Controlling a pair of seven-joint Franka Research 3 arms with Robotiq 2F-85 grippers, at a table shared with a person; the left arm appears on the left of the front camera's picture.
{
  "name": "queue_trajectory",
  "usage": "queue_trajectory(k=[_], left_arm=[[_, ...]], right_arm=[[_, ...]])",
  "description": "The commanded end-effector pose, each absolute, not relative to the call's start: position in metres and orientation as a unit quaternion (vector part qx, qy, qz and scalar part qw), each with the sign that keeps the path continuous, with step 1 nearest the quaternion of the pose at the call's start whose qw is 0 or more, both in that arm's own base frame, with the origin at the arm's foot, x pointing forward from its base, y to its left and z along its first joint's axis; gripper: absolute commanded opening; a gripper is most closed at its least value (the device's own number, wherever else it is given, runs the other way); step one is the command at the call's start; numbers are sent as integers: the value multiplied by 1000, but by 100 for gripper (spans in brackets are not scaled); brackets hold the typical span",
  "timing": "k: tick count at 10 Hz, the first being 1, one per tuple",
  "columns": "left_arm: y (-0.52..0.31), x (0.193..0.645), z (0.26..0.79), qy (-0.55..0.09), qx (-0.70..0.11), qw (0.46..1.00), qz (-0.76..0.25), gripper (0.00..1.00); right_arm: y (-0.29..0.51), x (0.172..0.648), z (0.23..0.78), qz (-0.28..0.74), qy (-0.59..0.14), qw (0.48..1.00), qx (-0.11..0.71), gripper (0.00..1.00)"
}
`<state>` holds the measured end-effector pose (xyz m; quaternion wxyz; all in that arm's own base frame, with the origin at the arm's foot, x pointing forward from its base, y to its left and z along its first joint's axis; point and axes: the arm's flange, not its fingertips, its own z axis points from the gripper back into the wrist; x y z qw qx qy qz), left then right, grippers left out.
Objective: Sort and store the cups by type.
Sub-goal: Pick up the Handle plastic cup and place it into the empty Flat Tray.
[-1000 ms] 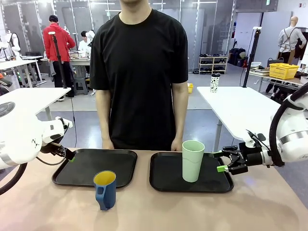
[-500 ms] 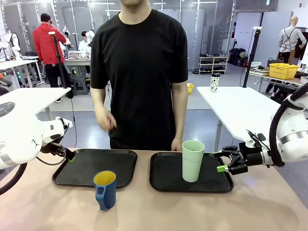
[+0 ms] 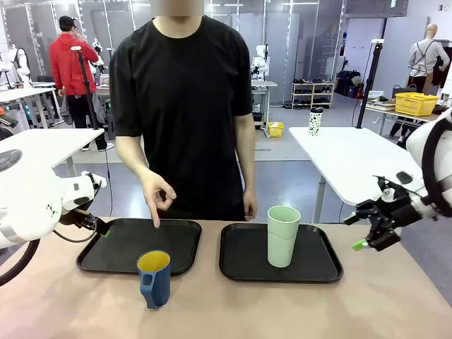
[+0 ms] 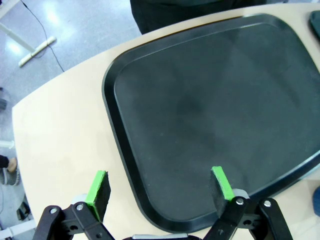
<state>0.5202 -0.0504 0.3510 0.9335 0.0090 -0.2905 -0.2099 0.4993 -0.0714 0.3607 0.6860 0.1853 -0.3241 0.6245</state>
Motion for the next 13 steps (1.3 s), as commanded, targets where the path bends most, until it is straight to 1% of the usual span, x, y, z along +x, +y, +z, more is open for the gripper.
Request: queue_trajectory(k=[1,2,4,6,8,9,13], left_arm=[[-51,520,353,-291,11,933,-213,100],[-51,520,353,-291,11,933,-213,100],[-51,520,353,-291,11,933,-213,100],[-51,520,353,-291,11,933,-213,100],[-51,520,353,-291,11,933,-213,100],[-51,520,353,-291,11,933,-213,100],[-51,520,353,-291,11,933,-213,100]], right_arm=[[-55,472,390,635,-229,725,134,100],[-53,463,401,636,-191,740,108,100],[-46,449,414,637,-140,752,94,100],[-42,441,417,629,-112,765,84,100],[-43,442,412,622,-115,771,67,100],[-45,444,413,637,-120,757,80,100],[-45,444,413,637,-120,757,80,100]])
